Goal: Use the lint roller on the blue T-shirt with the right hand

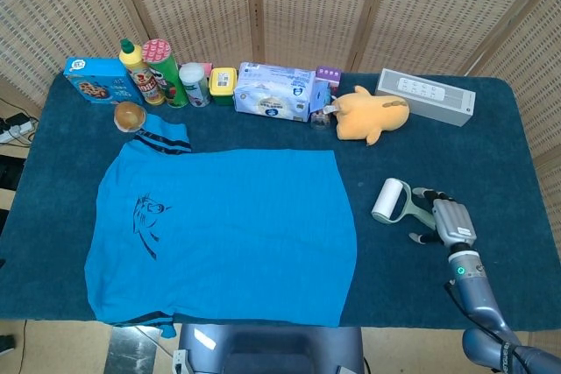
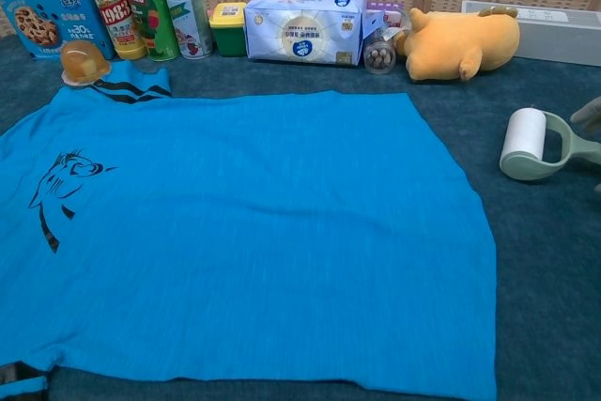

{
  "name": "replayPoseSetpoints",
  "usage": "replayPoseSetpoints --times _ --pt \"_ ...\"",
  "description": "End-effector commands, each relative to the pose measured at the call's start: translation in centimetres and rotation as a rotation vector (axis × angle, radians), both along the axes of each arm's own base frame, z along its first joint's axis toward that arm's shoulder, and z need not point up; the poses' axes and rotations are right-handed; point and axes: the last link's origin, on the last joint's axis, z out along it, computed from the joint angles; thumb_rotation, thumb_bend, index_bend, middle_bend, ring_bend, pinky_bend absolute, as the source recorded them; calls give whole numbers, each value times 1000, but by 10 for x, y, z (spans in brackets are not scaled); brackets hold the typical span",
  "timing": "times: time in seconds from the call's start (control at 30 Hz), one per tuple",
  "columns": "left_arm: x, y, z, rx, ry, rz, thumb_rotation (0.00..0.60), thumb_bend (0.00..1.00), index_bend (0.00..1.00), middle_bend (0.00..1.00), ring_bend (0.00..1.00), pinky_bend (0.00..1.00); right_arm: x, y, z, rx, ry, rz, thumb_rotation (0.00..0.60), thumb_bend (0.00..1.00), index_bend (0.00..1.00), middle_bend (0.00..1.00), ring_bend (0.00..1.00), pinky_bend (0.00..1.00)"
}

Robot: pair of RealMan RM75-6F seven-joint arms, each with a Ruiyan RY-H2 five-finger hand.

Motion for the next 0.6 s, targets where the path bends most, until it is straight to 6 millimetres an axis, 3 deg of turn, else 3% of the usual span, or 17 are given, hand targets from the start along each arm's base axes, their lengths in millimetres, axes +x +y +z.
replayPoseSetpoints --times 0.03,0.3,0.6 --pt "0 0 0 2 2 0 600 123 0 0 0 120 -4 -2 -2 8 9 -18 600 75 257 307 262 313" --pt "0 2 -1 1 6 6 600 122 0 0 0 120 -1 -10 1 5 7 -55 600 364 362 417 388 406" --pt "0 2 -2 -1 10 12 600 122 0 0 0 120 9 -23 -3 32 52 -90 600 654 393 444 424 464"
